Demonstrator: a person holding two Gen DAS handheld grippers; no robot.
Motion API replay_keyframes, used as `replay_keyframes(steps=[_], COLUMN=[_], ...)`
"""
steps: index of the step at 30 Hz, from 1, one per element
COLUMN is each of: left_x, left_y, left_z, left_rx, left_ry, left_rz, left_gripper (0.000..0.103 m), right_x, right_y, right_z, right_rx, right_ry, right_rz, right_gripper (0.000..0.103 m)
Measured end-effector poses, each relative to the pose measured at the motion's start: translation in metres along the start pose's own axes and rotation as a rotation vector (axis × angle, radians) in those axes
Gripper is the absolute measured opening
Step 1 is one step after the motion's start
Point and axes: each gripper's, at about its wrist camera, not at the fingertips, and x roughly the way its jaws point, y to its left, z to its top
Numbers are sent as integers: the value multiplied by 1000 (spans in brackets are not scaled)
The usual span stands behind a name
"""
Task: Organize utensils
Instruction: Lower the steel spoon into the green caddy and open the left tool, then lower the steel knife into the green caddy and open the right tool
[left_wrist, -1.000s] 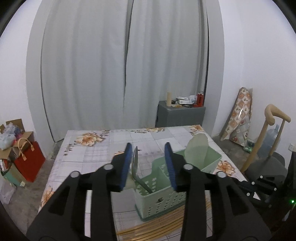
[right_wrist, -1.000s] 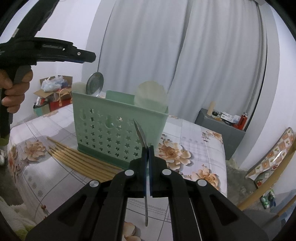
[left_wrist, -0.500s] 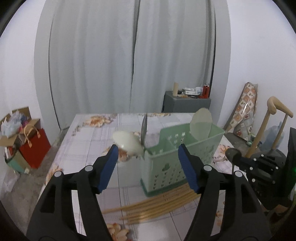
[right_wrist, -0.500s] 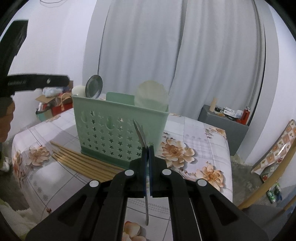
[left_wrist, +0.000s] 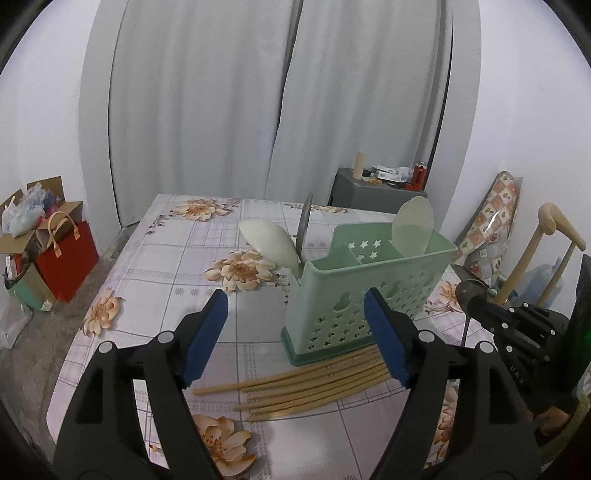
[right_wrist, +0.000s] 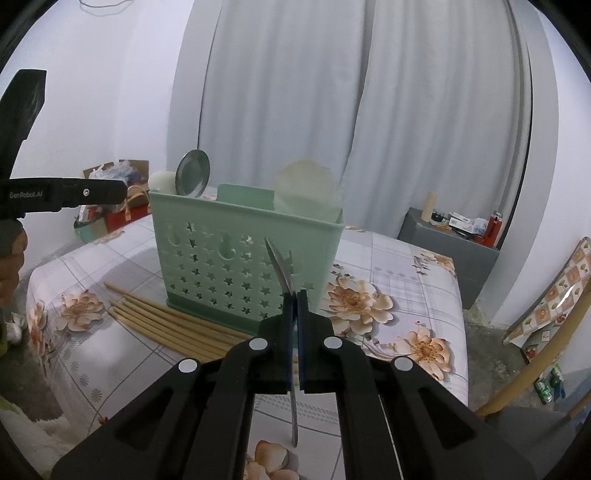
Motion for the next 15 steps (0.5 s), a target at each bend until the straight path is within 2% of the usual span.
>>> replay_keyframes(steps=[10,15], left_x=[2,3], left_y=[0,0], left_z=[-2,-3], left_rx=[-2,-3], left_ry=[8,11], left_rz=[4,5], left_gripper=[74,74], right_x=[0,-4], right_y=[-1,-8], right_z=[0,4], right_rx=[6,57], right_ry=[0,-11], right_rz=[4,36], right_gripper=[2,2])
